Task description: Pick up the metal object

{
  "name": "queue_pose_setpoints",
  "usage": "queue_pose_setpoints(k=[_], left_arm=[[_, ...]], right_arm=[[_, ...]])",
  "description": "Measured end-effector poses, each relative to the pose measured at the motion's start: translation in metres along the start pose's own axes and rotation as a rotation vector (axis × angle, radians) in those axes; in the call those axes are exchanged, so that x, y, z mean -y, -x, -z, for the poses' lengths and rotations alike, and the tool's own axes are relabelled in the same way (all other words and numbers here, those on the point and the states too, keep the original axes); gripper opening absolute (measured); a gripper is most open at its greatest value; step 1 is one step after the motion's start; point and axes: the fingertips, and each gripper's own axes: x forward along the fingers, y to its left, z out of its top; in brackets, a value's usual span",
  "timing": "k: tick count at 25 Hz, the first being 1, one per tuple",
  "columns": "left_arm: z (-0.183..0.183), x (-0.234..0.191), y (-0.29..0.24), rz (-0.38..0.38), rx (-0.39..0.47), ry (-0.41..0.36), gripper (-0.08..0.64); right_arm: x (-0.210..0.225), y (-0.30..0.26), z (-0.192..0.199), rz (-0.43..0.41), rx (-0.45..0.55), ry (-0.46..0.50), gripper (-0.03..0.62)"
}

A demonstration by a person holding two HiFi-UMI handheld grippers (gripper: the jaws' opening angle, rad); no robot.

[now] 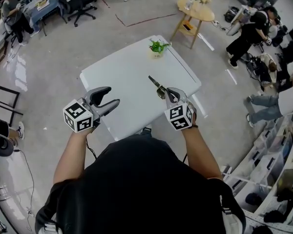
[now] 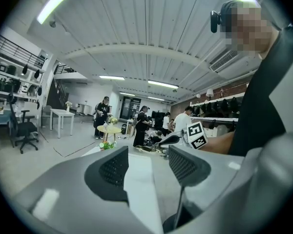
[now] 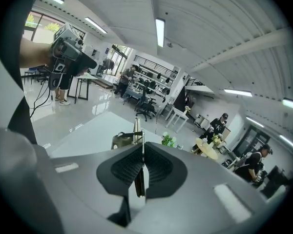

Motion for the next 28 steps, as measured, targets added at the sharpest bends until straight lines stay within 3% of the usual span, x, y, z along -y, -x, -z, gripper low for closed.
queue_pose_setpoints(k=[13,28], left_arm=[[0.007,0.009,0.017,0.005,-0.003,0.004,0.255],[0.016,0.021,0.02,0.062,-0.02,0.009,0.253]], right_arm=[[-0.003,0.031,-0.006,0.027,0.009,-0.03,0.029],[-0.01,0.054,-0.009,0.055,0.004,-0.073,0.029]])
